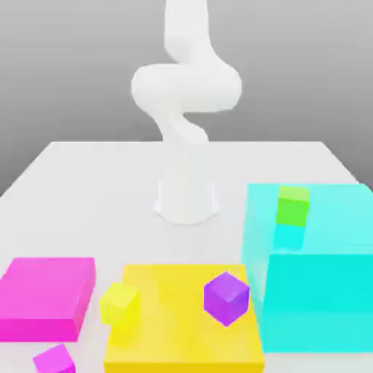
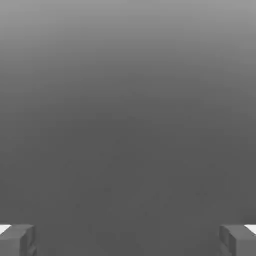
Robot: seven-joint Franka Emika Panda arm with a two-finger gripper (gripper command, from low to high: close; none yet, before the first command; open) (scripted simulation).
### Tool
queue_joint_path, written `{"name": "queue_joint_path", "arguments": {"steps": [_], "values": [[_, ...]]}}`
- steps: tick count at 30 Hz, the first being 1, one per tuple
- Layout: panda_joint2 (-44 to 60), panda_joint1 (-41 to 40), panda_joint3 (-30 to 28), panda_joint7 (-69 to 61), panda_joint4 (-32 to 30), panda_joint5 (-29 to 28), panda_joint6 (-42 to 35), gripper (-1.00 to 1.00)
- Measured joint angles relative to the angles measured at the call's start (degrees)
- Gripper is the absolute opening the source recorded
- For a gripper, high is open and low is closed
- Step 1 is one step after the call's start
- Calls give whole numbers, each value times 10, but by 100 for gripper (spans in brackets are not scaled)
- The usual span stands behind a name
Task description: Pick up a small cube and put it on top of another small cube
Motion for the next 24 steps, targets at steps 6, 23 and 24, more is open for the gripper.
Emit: {"name": "queue_joint_path", "arguments": {"steps": [6,23,24], "values": [[128,-37,-3,60,6,-3,36,0],[481,-115,-40,210,24,9,134,0],[502,-117,-43,217,25,13,139,0]]}}
